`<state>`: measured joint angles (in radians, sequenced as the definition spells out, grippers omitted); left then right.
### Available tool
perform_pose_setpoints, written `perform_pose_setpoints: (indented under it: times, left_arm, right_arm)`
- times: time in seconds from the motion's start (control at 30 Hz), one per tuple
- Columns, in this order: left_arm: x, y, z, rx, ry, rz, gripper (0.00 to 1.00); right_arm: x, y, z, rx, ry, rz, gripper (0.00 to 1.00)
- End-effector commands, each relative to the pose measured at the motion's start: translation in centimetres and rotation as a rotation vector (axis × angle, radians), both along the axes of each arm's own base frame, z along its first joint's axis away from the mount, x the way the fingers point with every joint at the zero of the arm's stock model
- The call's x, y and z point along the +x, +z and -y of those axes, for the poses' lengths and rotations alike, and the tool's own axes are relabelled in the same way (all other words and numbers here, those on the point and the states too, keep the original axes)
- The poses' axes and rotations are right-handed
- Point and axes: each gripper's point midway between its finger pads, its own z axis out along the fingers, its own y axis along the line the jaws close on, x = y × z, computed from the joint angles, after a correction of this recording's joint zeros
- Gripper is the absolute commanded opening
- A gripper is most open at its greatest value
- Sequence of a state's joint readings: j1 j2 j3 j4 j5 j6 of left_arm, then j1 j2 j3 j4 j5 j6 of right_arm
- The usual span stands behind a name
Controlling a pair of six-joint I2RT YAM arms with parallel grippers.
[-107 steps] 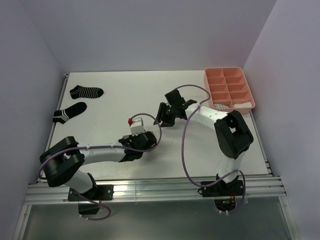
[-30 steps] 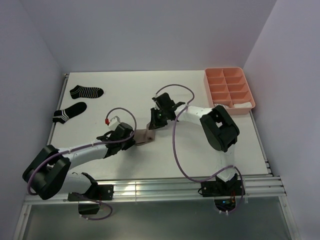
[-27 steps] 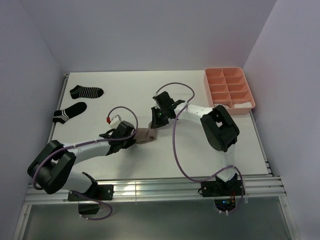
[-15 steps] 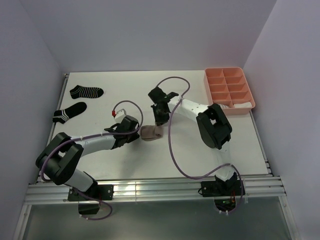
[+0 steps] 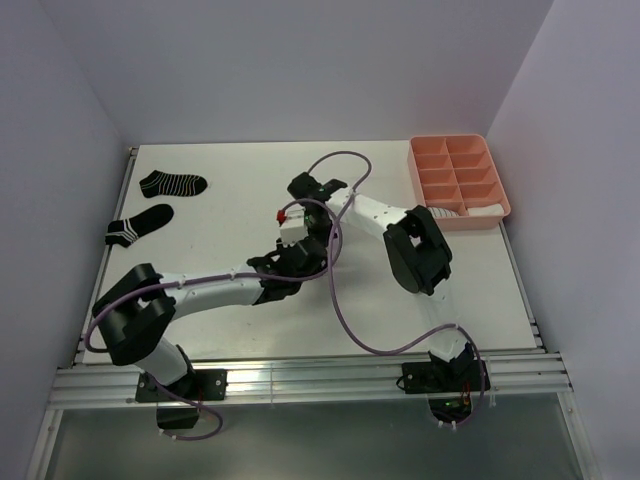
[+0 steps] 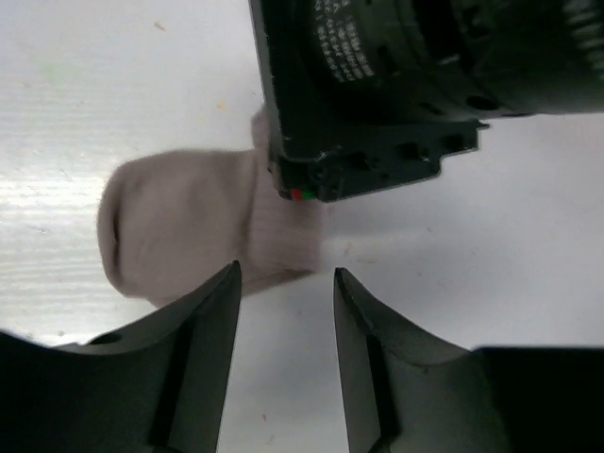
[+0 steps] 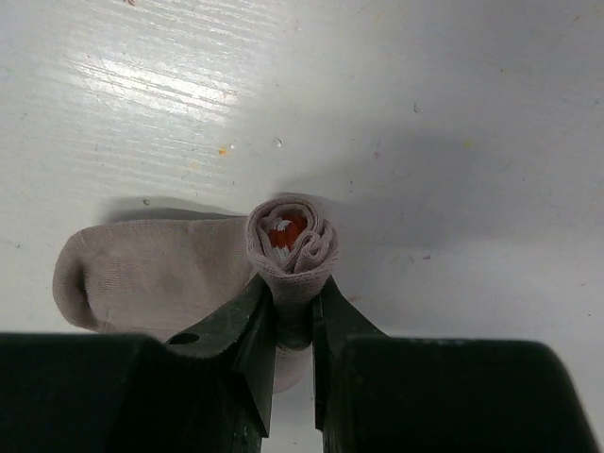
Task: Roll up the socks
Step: Roll the sock at the center of the board.
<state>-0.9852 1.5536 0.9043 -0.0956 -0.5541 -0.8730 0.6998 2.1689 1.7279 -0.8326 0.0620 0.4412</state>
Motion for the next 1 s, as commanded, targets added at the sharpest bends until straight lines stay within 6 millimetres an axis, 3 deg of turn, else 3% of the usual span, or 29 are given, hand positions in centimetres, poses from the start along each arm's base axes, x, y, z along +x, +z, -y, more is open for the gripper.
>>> perform_pose_setpoints:
  times: [0.0,0.1,0.13,0.27,0.47,0.63,0.7,0.77,0.8,0.83,0.97]
  left_arm:
    - [0.7,0.2,0.8,0.134,-0.003,0.069,0.5]
    - [1.3,0.3,2.3,0.188,-0.004,0.088,0.52]
    - [1.4,-0.7,2.4,0.222,-0.008,0.08,0.52]
    - [1.7,-1.5,2.7,0.271,0.02,0.081,0.54]
    - [-0.1,-0.5,3.1,0.206,0.014,0.158,0.54]
    - [-0.7,-1.6,2.7,0.223,0.023,0.142,0.54]
    - [-1.4,-2.5,1.0,0.229,0.068,0.13,0.56]
    - [-1.8,-1.2,0.1,0.147,0.089,0.146,0.56]
    - [-2.4,-1.9,-0.9,0.127,0.086,0.147,0.56]
    - [-2.6,-0.7,-1.2,0.067,0.093,0.153,0.56]
    - [-2.1,-1.4,-4.1,-0.008,0.161,0.107,0.54]
  right_arm:
    - [-2.8,-3.0,0.9,-0.083,-0.002,-0.13,0.0]
    - [-3.2,-3.1,0.8,-0.079,-0.003,-0.156,0.0]
    - [-3.3,-3.1,0.8,-0.081,-0.007,-0.162,0.0]
    - [-3.7,-3.3,0.8,-0.077,-0.009,-0.187,0.0]
    - [-4.4,-3.1,0.0,-0.032,0.007,-0.223,0.0]
    - [-4.3,-3.2,-0.4,-0.017,0.012,-0.224,0.0]
    - [-4.4,-3.1,-0.5,0.0,0.02,-0.214,0.0]
    - [-4.2,-2.8,-1.0,0.04,0.03,-0.203,0.0]
    - [-4.4,-3.1,-0.6,0.039,0.029,-0.207,0.0]
    - [-4.5,-3.1,-0.8,0.052,0.037,-0.209,0.0]
    - [-4.2,-2.5,-1.2,0.108,0.052,-0.177,0.0]
